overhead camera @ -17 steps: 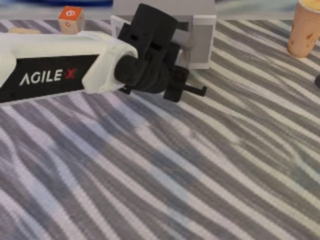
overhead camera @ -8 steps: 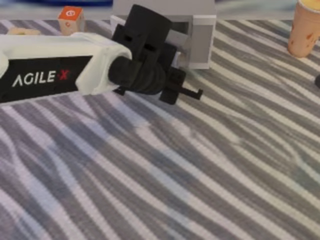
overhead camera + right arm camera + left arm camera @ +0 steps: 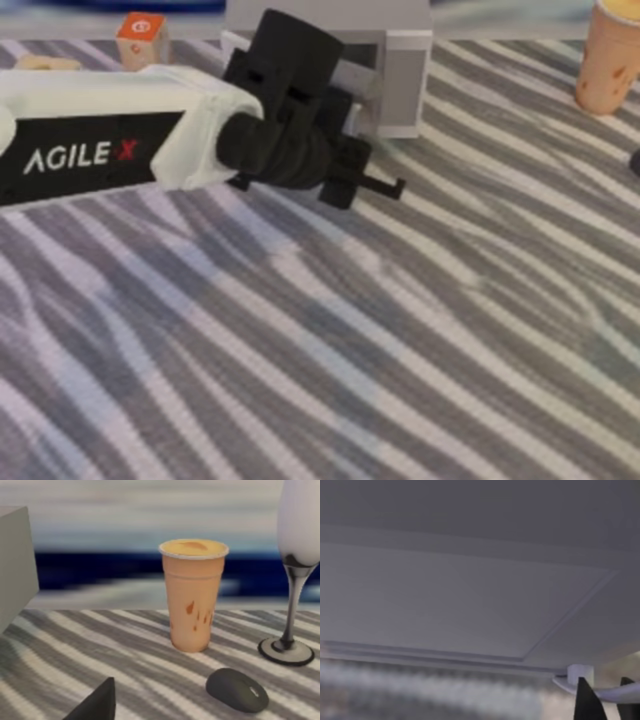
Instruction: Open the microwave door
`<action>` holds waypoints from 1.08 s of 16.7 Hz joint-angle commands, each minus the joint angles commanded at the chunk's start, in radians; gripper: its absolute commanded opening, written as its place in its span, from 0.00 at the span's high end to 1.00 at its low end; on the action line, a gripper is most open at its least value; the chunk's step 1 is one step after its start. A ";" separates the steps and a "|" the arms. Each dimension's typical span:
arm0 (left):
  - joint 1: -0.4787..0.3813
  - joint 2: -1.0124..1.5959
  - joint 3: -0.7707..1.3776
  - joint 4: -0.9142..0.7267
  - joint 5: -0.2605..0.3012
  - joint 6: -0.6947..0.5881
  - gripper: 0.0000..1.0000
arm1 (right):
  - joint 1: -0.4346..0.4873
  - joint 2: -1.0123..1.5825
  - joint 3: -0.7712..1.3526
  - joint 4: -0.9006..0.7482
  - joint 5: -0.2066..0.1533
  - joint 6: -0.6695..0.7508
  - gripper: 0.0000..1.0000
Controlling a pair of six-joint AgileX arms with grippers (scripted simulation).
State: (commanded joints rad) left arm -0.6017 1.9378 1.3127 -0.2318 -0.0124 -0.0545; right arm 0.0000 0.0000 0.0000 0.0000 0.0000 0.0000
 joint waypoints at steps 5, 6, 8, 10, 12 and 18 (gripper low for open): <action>0.000 0.000 0.000 0.000 0.000 0.000 1.00 | 0.000 0.000 0.000 0.000 0.000 0.000 0.00; 0.000 0.000 0.000 0.000 0.000 0.000 1.00 | 0.000 0.000 0.000 0.000 0.000 0.000 0.00; 0.000 0.000 0.000 0.000 0.000 0.000 1.00 | 0.000 0.000 0.000 0.000 0.000 0.000 0.00; 0.000 0.000 0.000 0.000 0.000 0.000 1.00 | 0.000 0.000 0.000 0.000 0.000 0.000 0.00; 0.000 0.000 0.000 0.000 0.000 0.000 1.00 | 0.000 0.000 0.000 0.000 0.000 0.000 0.00; 0.012 -0.021 -0.025 0.009 0.036 0.039 1.00 | 0.000 0.000 0.000 0.000 0.000 0.000 0.00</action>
State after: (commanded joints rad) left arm -0.5893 1.9168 1.2877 -0.2233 0.0232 -0.0159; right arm 0.0000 0.0000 0.0000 0.0000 0.0000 0.0000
